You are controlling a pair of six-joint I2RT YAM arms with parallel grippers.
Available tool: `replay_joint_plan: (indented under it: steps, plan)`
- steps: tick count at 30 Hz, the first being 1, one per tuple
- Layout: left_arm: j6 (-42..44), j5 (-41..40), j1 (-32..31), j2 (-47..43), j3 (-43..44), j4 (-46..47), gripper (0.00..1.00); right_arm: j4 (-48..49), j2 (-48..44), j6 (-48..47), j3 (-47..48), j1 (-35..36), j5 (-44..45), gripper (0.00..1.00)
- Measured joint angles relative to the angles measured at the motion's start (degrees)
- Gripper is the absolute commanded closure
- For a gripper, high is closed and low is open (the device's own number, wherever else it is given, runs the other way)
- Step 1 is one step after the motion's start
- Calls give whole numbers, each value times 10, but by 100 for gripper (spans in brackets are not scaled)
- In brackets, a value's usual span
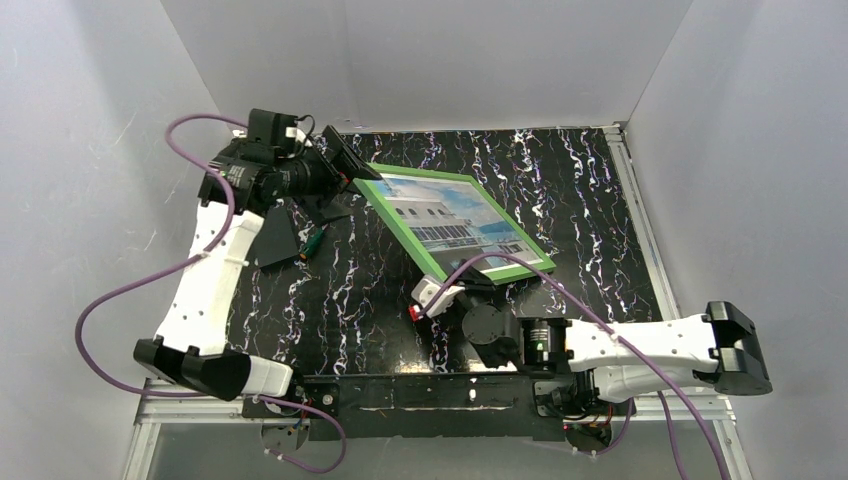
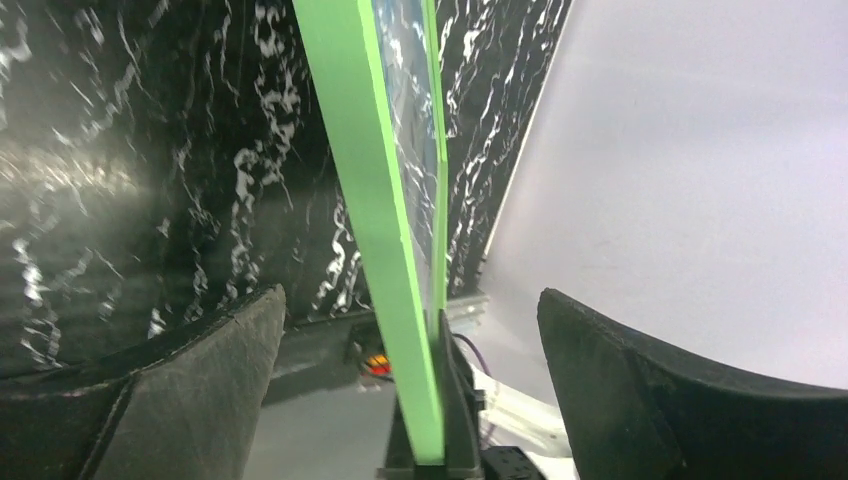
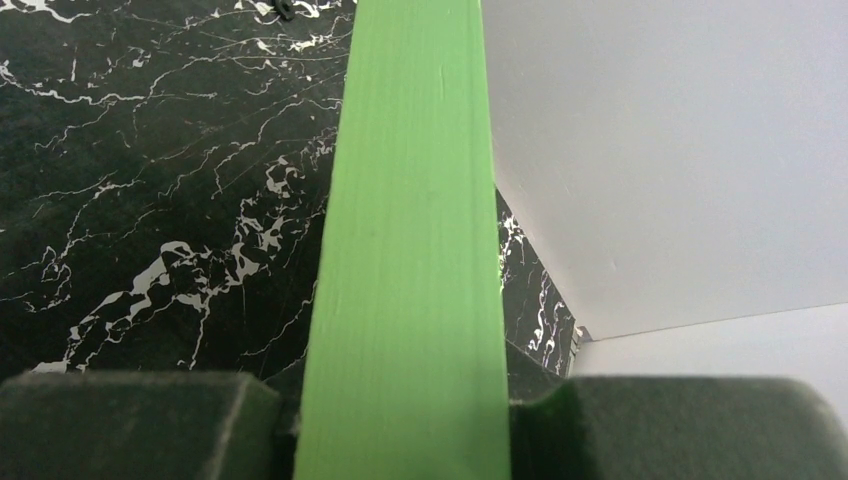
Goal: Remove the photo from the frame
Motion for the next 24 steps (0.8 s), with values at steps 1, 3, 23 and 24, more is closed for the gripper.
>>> replay_joint_plan:
  steps: [1, 3, 23, 24]
  plan:
    - [19, -12, 0, -3, 19, -5, 2, -5, -8, 3, 0, -4, -4, 99]
    - [57, -37, 0, -10, 54, -24, 2, -25, -25, 13, 5, -13, -16, 99]
    - [197, -169, 0, -47, 119, -136, 2, -188, -188, 147, 76, -118, -146, 99]
    - [197, -169, 0, -47, 117, -136, 2, -197, -192, 163, 85, -133, -157, 99]
